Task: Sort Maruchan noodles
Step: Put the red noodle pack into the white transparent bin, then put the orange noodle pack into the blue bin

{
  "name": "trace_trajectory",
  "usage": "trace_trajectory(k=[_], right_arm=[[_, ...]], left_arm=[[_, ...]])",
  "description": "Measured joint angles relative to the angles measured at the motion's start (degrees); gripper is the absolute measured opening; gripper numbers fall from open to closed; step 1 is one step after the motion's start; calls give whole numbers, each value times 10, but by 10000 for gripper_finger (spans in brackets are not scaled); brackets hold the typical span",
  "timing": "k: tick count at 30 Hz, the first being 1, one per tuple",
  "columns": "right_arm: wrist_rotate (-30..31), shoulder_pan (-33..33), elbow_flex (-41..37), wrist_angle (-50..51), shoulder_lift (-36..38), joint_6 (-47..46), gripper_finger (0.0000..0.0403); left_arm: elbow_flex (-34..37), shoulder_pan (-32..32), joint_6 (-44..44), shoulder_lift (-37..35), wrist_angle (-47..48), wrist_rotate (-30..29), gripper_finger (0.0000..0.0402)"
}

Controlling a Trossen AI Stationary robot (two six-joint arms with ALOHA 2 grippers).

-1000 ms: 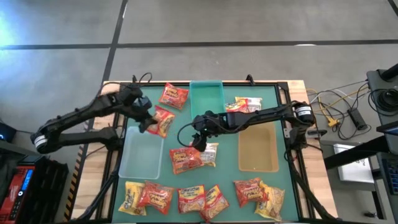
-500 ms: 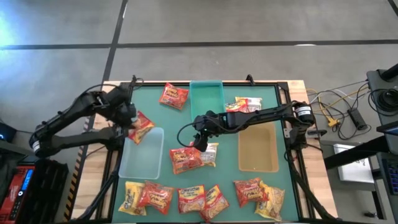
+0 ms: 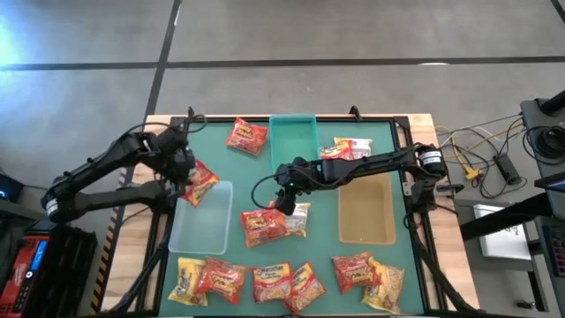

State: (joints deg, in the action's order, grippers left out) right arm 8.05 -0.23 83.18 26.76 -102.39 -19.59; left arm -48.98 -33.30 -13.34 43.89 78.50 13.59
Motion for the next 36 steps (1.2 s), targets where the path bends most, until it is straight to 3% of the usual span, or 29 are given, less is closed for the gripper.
trace_trajectory(k=[18, 36], right_arm=[[0, 2, 0, 1, 0, 59, 187], [5, 4, -1, 3, 3, 77, 187]], left_arm=[[1, 9, 1, 140, 0, 2, 23], [-8, 9, 50, 187, -3, -11, 141]])
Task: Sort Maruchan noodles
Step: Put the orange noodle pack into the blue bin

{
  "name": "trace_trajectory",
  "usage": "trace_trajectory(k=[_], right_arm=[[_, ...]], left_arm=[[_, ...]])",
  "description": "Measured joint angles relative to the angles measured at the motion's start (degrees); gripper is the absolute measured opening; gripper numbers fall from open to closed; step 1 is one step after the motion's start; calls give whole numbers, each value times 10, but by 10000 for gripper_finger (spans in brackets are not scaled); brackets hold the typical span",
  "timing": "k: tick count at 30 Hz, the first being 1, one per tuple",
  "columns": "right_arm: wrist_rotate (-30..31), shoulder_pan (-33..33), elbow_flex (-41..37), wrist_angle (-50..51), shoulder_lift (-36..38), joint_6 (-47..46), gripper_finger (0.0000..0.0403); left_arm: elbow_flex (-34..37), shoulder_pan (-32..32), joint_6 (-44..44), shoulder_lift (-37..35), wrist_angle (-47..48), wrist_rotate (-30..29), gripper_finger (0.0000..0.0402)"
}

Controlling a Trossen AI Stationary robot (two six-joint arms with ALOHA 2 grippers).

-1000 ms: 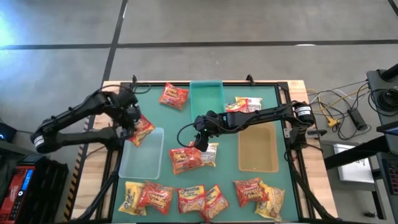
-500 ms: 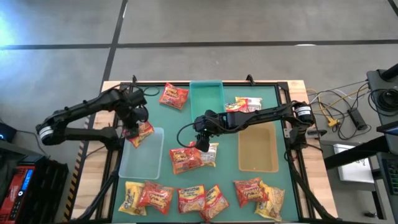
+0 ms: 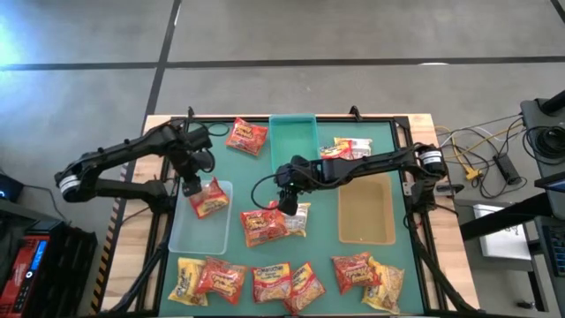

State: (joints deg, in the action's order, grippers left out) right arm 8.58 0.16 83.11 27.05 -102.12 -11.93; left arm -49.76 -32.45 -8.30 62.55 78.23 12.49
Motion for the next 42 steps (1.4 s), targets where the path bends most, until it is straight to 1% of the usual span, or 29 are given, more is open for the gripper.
trace_trajectory(k=[3, 5, 12, 14, 17, 19, 23, 25, 29, 32, 35, 38, 40, 42], right_arm=[[32, 0, 0, 3, 8, -16, 187], [57, 0, 0, 10, 12, -28, 187], [148, 0, 0, 62, 16, -101, 187], [155, 0, 0, 94, 16, -119, 187], [155, 0, 0, 122, 13, -144, 187], [150, -2, 0, 129, 7, -143, 187], [150, -2, 0, 124, -2, -135, 187], [150, 1, 0, 109, -4, -124, 187], [142, 1, 0, 94, -4, -112, 187], [101, 2, 3, 99, -4, -129, 187], [57, 2, 4, 98, -4, -141, 187], [9, -1, 4, 99, -4, -151, 187], [-23, -5, 4, 99, -4, -174, 187], [-38, -14, 4, 98, -4, -183, 187]], left_arm=[[0, 0, 37, 0, -19, 1, 143], [0, 0, 63, 0, -48, 16, 143], [0, 5, 99, -2, -193, 123, 142], [0, 14, 112, -1, -242, 135, 142], [2, 37, 125, -1, -309, 136, 142], [3, 58, 137, 1, -348, 136, 142], [4, 110, 158, 1, -396, 133, 142], [8, 141, 181, 1, -419, 113, 142], [17, 216, 227, 10, -446, 38, 142], [18, 273, 257, 29, -449, -19, 142], [18, 321, 279, 55, -462, -48, 142], [18, 358, 300, 81, -468, -86, 142], [18, 377, 310, 93, -470, -109, 142], [18, 398, 326, 101, -470, -126, 142]])
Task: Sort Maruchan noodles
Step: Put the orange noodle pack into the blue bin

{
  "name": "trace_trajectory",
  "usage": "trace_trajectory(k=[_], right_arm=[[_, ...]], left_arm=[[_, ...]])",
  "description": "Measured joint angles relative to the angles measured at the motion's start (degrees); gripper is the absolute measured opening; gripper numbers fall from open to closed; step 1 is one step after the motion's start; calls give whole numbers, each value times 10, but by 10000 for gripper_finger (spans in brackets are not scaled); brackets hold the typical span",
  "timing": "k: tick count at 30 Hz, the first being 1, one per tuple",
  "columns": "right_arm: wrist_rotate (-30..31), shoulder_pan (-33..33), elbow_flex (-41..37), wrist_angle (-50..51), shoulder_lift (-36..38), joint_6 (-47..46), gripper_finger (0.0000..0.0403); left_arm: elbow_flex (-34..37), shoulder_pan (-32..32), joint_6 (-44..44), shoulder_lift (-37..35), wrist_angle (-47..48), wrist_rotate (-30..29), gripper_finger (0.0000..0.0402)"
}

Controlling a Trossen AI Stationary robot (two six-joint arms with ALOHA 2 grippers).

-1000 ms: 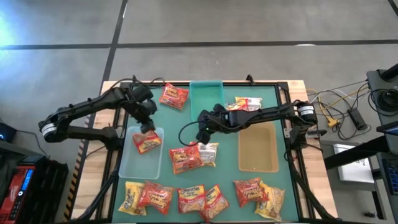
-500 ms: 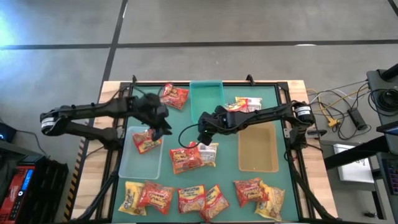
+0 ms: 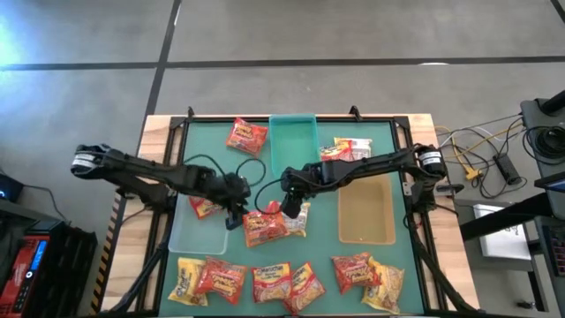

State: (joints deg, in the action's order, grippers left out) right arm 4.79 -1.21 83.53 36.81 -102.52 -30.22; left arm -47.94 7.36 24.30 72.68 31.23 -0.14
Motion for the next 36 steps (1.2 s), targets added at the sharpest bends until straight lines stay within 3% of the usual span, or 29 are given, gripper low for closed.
trace_trajectory(k=[8, 15, 25, 30, 36], right_arm=[[-4, -51, 0, -64, -4, -50, 187], [-4, -69, -1, -68, -36, -95, 187], [-3, -28, -2, -105, -42, -69, 187], [-50, -16, -2, -118, -42, -67, 187], [-63, -16, -2, -109, -42, -66, 187]], left_arm=[[0, 91, 81, 55, -2, -101, 142], [0, 141, 120, 117, -7, -146, 142], [0, 155, 123, 164, -21, -190, 142], [0, 155, 123, 186, -24, -225, 142], [0, 155, 123, 215, -33, -238, 142]])
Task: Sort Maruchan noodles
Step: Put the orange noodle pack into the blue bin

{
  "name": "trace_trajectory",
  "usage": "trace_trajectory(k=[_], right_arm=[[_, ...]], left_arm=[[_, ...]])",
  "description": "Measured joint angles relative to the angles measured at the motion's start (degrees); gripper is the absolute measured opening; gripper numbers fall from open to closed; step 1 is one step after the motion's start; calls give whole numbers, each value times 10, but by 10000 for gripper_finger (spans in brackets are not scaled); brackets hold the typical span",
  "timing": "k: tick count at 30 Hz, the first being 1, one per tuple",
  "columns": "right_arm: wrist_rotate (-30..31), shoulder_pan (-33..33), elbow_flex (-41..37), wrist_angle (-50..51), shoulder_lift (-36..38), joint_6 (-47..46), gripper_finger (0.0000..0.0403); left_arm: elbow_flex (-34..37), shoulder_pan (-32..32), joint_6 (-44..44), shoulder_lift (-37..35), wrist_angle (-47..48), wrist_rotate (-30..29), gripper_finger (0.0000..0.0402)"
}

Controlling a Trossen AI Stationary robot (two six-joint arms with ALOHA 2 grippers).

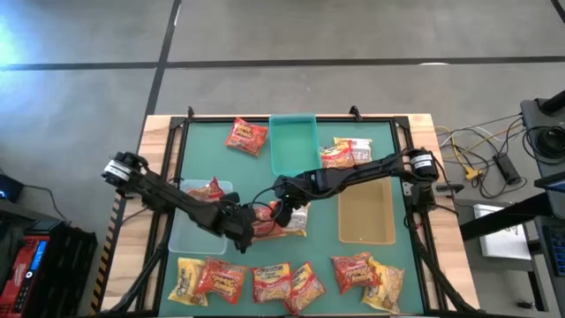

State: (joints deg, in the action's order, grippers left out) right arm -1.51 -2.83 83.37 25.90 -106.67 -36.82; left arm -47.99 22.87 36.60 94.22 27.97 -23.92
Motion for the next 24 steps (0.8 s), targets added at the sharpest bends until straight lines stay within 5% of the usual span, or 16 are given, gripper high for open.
trace_trajectory(k=[10, 24], right_arm=[[60, 2, -2, 57, 1, 38, 187], [0, 44, -2, 200, 22, 1, 214]], left_arm=[[-1, 0, 0, 17, -14, -6, 142], [0, 3, 21, 18, -19, -12, 142]])
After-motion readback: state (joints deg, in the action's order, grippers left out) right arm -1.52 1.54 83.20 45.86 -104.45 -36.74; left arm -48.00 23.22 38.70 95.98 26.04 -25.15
